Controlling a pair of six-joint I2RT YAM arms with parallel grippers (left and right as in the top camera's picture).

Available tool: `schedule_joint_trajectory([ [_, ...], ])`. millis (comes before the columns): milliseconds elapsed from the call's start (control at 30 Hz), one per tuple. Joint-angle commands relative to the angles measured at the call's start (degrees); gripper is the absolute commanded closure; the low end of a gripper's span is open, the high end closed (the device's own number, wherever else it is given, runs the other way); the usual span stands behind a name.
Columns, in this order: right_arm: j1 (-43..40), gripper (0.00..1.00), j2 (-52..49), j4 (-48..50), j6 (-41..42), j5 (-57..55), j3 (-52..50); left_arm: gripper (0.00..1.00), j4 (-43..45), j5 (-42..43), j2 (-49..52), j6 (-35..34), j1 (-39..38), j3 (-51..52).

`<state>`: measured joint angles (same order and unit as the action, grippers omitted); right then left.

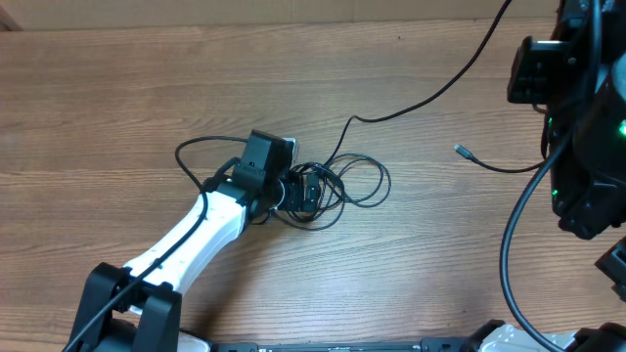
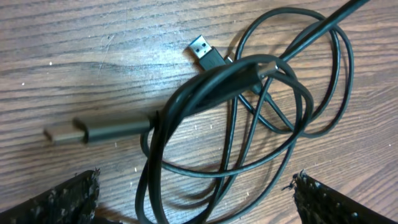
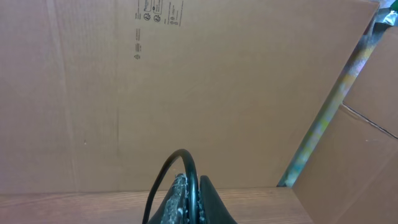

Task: Untangle cables

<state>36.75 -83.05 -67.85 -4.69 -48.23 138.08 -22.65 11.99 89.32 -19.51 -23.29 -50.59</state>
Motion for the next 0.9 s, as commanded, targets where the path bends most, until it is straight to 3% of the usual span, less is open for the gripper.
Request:
schedule_joint_trajectory([
  [0,-0.1,0.96,0.0,0.0,0.4,-0.2,1.1,0.0,0.7,0.1,1.4,-0.3,-0.4,0.1],
  [100,-0.1,0.96,0.0,-0.1,0.4,-0.2,1.1,0.08,0.7,0.1,1.4,-0.5,-0.4,0.1],
  [133,-0.1,0.96,0.0,-0.1,0.4,-0.2,1.1,0.22,0.7,0.1,1.4,-0.5,-0.4,0.1],
  [267,-0.1,0.96,0.0,-0.6,0.4,-0.1,1.1,0.56,0.6,0.0,1.4,-1.3,-0.4,0.1],
  [367,-0.1,0.96,0.0,-1.1,1.2,-0.1,1.1,0.7,0.4,-0.7,1.4,-1.3,-0.4,0.1],
  [467,-0.1,0.96,0.0,-1.5,1.9,0.3,1.1,0.95,-0.5,-2.1,1.5,-1.3,-0.4,0.4],
  [867,-0.1,0.96,0.0,-2.6,1.9,0.3,1.1,0.96,-1.6,2.8,2.1,-1.3,-0.3,-1.7],
])
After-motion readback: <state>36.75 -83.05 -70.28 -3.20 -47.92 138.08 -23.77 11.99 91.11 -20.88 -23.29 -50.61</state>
